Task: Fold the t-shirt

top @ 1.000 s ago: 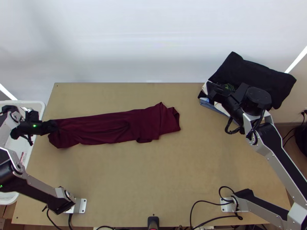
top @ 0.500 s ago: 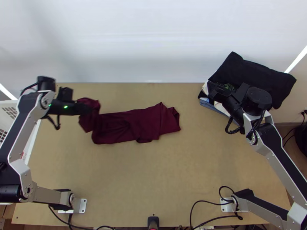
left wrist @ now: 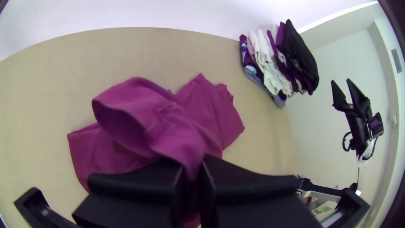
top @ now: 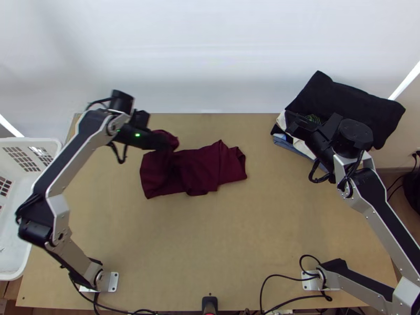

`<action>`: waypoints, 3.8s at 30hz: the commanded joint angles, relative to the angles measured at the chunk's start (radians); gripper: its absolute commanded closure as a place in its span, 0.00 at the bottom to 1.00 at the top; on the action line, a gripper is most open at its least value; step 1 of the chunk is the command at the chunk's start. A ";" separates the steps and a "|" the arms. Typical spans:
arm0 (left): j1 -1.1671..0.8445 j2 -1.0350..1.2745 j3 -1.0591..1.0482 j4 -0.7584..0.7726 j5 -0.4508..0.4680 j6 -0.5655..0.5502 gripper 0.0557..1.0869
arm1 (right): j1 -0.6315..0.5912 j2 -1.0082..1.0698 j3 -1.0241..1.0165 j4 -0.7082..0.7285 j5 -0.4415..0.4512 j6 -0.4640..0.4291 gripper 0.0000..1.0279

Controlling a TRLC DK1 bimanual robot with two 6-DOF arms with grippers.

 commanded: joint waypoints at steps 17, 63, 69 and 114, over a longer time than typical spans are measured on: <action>-0.186 0.265 0.300 -0.003 -0.013 -0.140 0.96 | -0.015 0.041 -0.014 0.035 0.012 0.035 0.04; 0.092 -0.068 0.378 -0.026 -0.039 -0.097 0.04 | -0.059 0.684 0.189 -0.153 -0.441 -0.008 0.04; 0.170 -0.128 0.309 -0.038 -0.039 -0.066 0.04 | -0.065 0.712 0.189 -0.194 -0.571 -0.084 0.04; 0.271 -0.266 0.211 -0.073 -0.076 -0.034 0.04 | 0.232 0.952 0.385 -0.222 -0.528 -0.198 0.04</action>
